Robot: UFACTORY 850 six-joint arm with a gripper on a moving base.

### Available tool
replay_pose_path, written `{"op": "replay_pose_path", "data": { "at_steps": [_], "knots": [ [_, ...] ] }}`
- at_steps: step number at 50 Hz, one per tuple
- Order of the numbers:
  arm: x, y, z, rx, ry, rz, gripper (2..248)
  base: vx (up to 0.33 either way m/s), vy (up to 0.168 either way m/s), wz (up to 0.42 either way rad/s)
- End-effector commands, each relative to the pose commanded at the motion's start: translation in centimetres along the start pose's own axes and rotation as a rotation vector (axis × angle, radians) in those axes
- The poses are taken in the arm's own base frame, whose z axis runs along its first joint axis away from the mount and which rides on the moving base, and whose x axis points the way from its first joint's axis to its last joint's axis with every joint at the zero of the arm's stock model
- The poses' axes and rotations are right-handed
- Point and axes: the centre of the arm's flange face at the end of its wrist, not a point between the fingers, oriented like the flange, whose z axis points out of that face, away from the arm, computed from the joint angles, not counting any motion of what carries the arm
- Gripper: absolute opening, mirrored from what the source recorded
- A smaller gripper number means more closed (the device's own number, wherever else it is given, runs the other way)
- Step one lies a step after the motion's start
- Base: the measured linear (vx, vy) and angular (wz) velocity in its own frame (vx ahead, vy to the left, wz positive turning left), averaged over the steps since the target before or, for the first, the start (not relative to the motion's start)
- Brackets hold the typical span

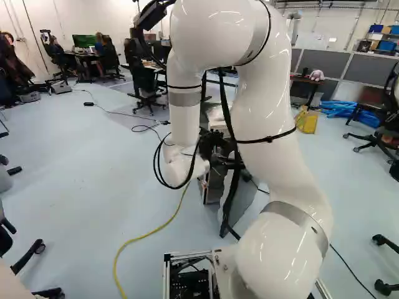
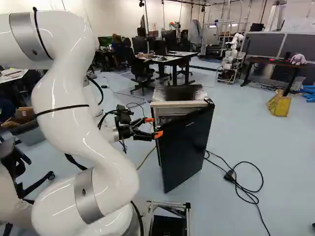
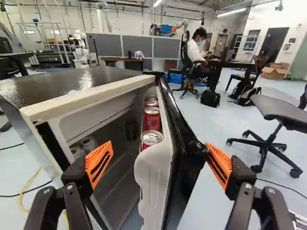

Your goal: Grab a drink from the fridge

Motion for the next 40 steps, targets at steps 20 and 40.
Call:
{"op": "replay_pose_path", "data": {
  "at_steps": [20, 40],
  "knots": [
    [0.3, 1.5, 1.1, -0.127, 0.020, 0.013, 247, 0.000, 0.000, 0.000],
    [0.5, 2.9, 2.4, -0.281, 0.019, 0.036, 247, 0.000, 0.000, 0.000]
  ]
}}
